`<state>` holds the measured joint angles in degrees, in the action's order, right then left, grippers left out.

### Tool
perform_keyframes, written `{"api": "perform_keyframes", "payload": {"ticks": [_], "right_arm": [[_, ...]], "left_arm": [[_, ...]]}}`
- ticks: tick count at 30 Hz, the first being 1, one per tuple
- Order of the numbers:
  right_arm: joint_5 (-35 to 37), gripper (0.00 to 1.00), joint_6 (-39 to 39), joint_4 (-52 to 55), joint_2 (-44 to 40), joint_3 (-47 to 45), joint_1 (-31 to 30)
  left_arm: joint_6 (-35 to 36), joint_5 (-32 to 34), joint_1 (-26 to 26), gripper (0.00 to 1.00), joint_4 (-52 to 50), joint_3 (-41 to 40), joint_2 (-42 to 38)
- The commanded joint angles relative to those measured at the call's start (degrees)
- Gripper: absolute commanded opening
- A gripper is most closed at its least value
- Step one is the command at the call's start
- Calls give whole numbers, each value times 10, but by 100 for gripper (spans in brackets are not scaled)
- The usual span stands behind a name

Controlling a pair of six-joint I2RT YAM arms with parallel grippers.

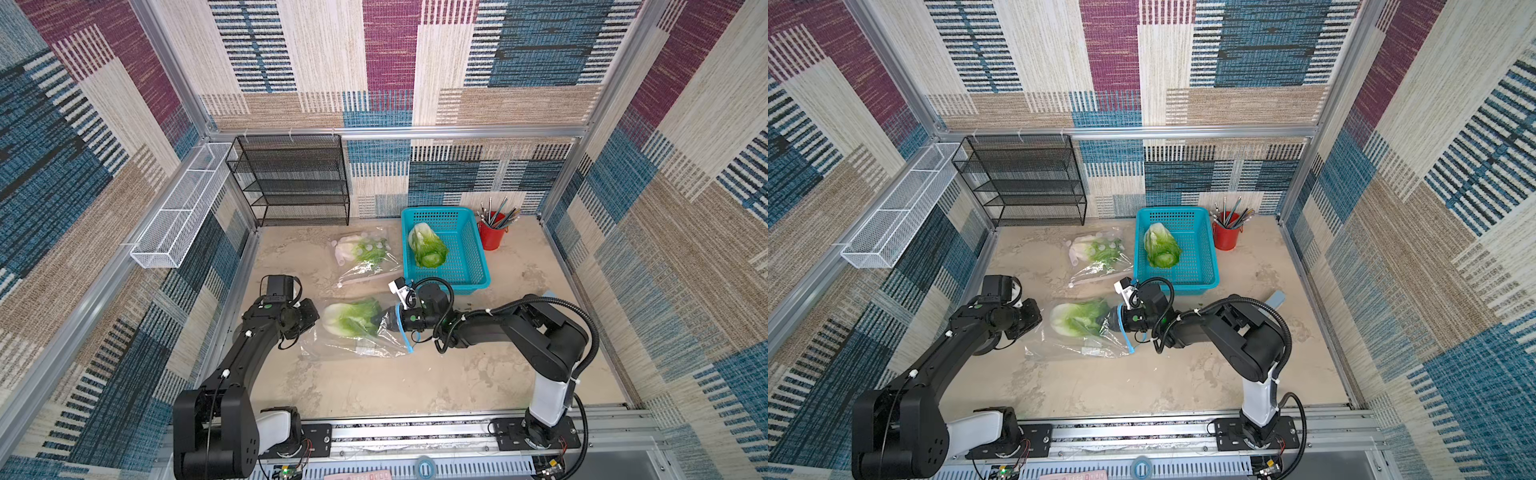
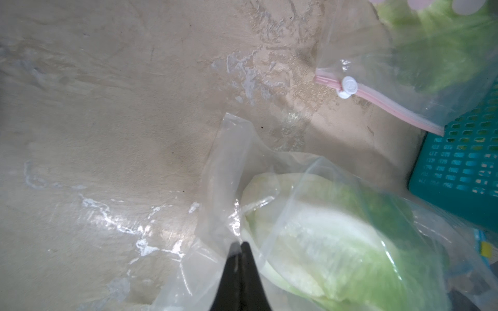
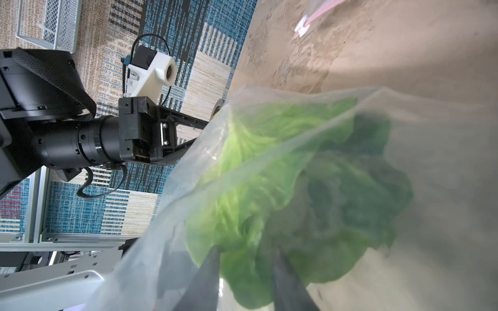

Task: Open the zip-top bag and take out the chinese cabbages
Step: Pick up the Chinese cabbage from the zipper food storage bag.

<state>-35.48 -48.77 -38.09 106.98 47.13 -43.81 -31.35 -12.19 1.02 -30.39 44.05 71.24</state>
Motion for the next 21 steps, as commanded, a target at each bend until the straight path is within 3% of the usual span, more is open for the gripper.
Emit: {"api": "perform_keyframes", "payload": {"ticks": [1, 5, 11, 21], "right_arm": [[8, 28, -2, 9, 1, 5, -1], [10, 24, -4, 8, 0, 1, -1], [-9, 38, -20, -22, 9, 9, -1], [-28, 44, -29, -42, 19, 28, -4]], "left_arm": [[4, -6, 0, 0, 8, -1, 1], [2, -6, -1, 0, 10, -3, 1], [2, -7, -2, 0, 11, -3, 3], [1, -11, -10, 0, 12, -1, 7]]}}
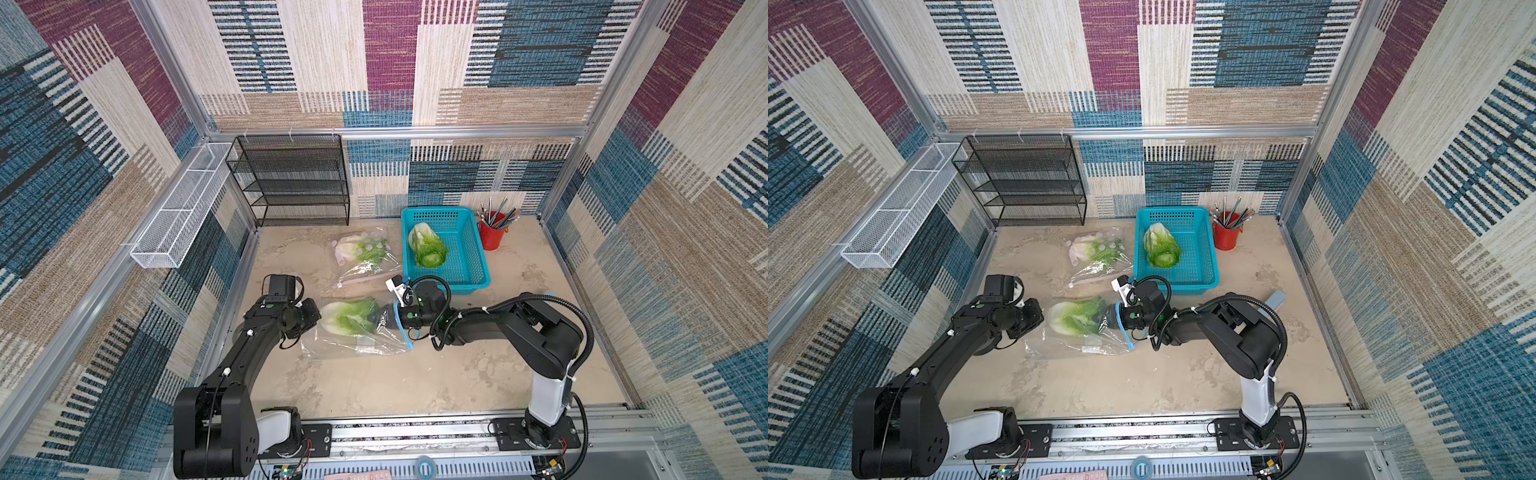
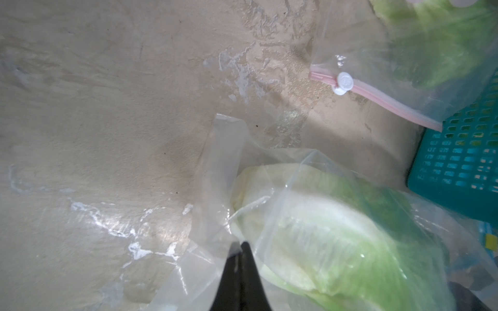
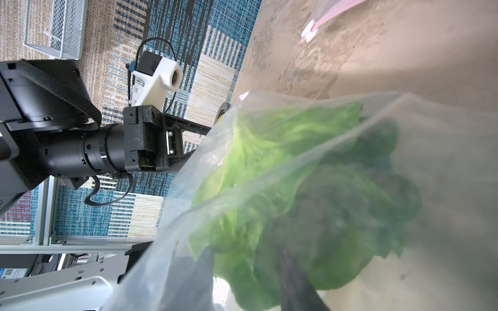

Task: Open the zip-top bag and take out the chinese cabbages
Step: Pick up the Chinese cabbage from the zipper food storage bag.

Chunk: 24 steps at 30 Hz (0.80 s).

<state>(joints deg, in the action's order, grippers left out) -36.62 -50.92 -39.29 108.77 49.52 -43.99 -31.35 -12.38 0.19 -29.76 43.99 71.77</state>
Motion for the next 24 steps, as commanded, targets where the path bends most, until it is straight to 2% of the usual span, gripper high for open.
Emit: {"api": "perform_keyframes", "payload": {"ticks": [1, 5, 12, 15, 19, 20, 22, 23, 24], "right_arm": [[-16, 47, -8, -31, 0, 4, -3], [-21, 53, -9, -36, 1, 5, -4], [-32, 53, -21, -60, 14, 8, -6], [-30, 45, -22, -47, 23, 17, -6], [-30, 24, -31, -51, 39, 22, -6], [-33, 21, -32, -52, 42, 24, -6], [-34, 21, -32, -51, 46, 29, -6], [-34, 24, -32, -51, 48, 32, -6], [-34, 32, -32, -50, 50, 35, -6]], "left_arm": [[1, -9, -2, 0, 6, 0, 1], [1, -10, -4, 0, 6, 0, 4], [1, -9, -5, 0, 6, 1, 4], [1, -10, -5, 0, 7, 0, 5], [0, -12, -7, 0, 9, 0, 4], [0, -13, -7, 0, 8, 0, 4], [0, -15, -9, 0, 10, -1, 5], [-1, -16, -9, 0, 11, -1, 6], [-2, -17, -10, 0, 12, -2, 6]]}}
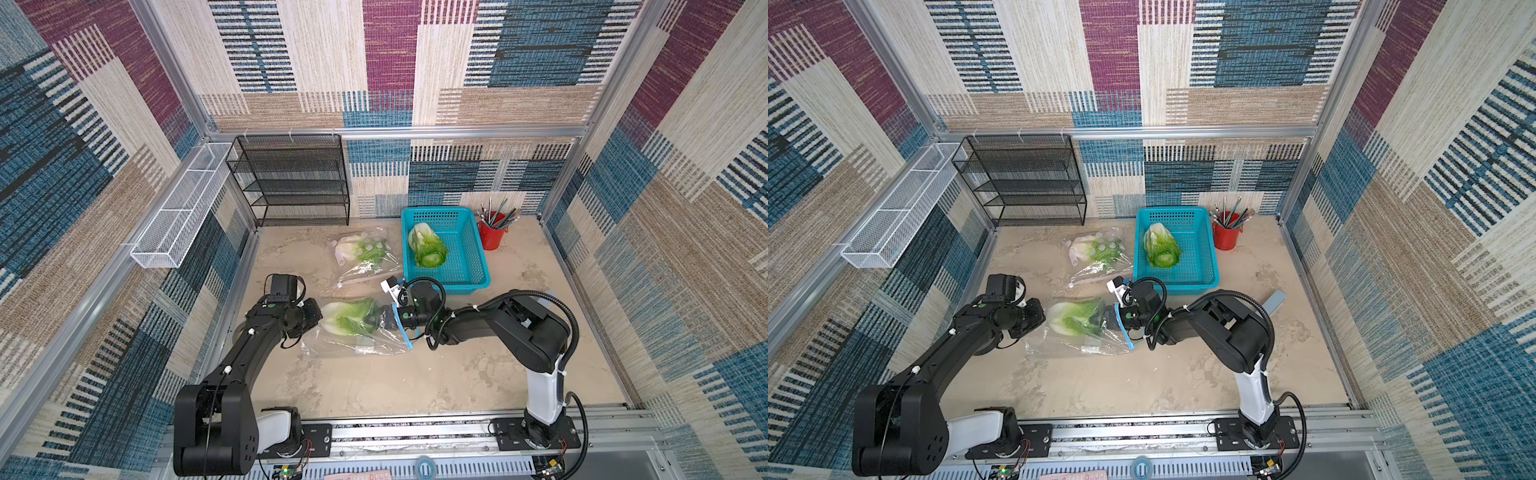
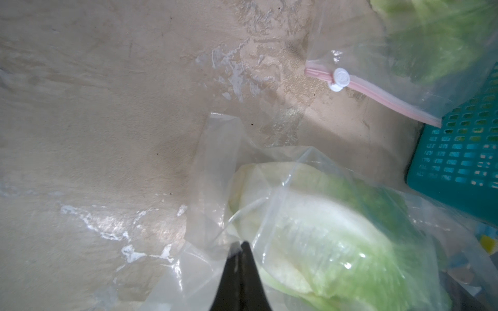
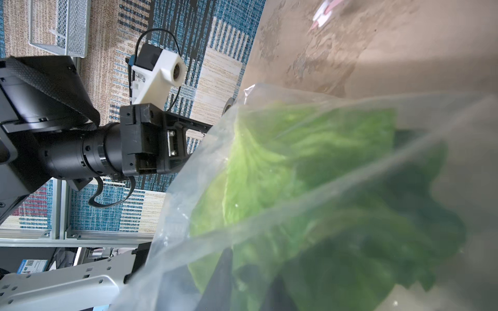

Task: Open the zip-top bag and take out the chinese cabbages
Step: Pick up the Chinese cabbage from the zipper food storage bag.

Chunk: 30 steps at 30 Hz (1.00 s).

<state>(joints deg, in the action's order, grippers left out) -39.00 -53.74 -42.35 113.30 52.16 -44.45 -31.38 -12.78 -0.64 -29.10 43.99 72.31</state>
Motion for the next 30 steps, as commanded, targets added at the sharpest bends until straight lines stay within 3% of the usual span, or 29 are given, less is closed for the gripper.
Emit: {"api": "perform_keyframes", "payload": {"ticks": [1, 4, 10, 24, 30], "right_arm": [[-11, 39, -3, -18, 6, 10, -2], [-10, 39, -2, -18, 6, 12, -2], [4, 0, 21, 13, -18, 8, -2], [-2, 0, 66, 61, -123, -56, -2], [-12, 0, 83, 82, -164, -93, -1]], "left_arm": [[-2, -14, -1, 0, 7, -3, 2], [-3, -15, -3, 0, 10, -4, 3], [-6, -4, -3, 0, 14, -6, 0], [-33, 105, -2, 0, 19, -20, -45], [-29, 120, -2, 0, 21, -14, -37]]}}
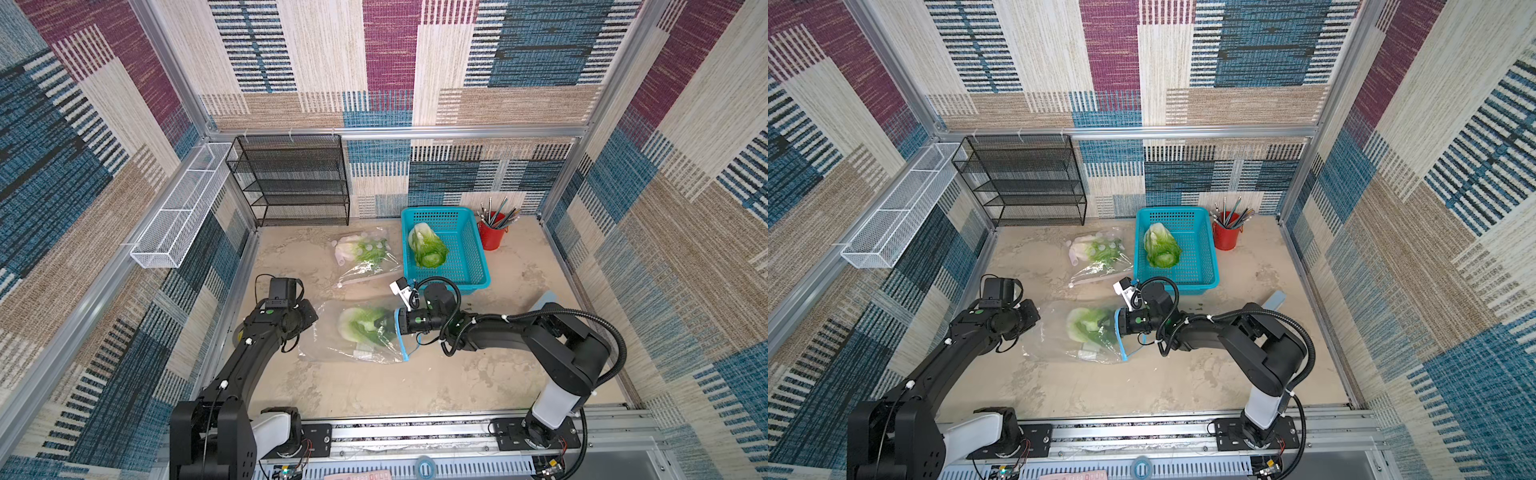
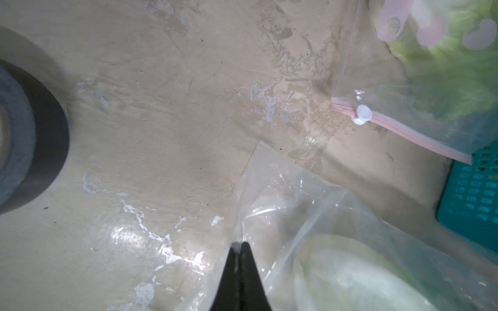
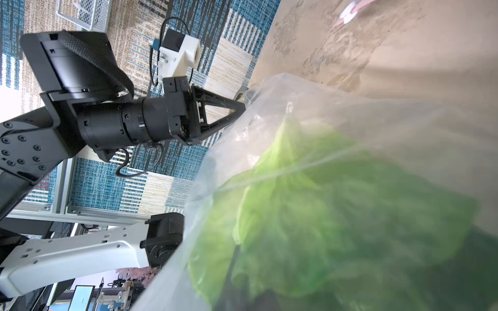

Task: Open the zip-top bag and take out the chinese cabbages
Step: Pick up the Chinese cabbage from the zipper food storage bag.

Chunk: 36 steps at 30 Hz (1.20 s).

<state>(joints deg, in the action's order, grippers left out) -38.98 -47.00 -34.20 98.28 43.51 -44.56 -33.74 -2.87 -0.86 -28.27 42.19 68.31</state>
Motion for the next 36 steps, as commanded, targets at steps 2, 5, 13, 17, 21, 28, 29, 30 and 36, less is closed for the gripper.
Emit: {"api": "perform_keyframes", "payload": {"ticks": [2, 5, 13, 17, 21, 28, 29, 30, 36], "right_arm": [[-14, 0, 22, 11, -26, -14, 0], [-8, 0, 32, 29, -51, -27, 0], [30, 0, 70, 108, -139, -48, 5], [40, 0, 84, 141, -180, -58, 14], [47, 0, 94, 163, -214, -69, 27], [55, 0, 113, 216, -272, -79, 51], [59, 0, 116, 226, -281, -80, 54], [62, 0, 120, 239, -292, -81, 57], [75, 0, 132, 293, -351, -91, 71]], "left_arm": [[-4, 28, 1, 0, 10, 7, 7], [0, 40, 1, 0, 9, 12, 11], [1, 60, 1, 0, 10, 18, 18], [3, 75, 1, 0, 7, 19, 19], [5, 81, 2, 0, 7, 20, 17], [6, 92, 3, 0, 5, 23, 18], [6, 93, 3, 0, 5, 23, 18], [6, 94, 3, 0, 5, 24, 19], [4, 92, 4, 0, 7, 32, 30]]}}
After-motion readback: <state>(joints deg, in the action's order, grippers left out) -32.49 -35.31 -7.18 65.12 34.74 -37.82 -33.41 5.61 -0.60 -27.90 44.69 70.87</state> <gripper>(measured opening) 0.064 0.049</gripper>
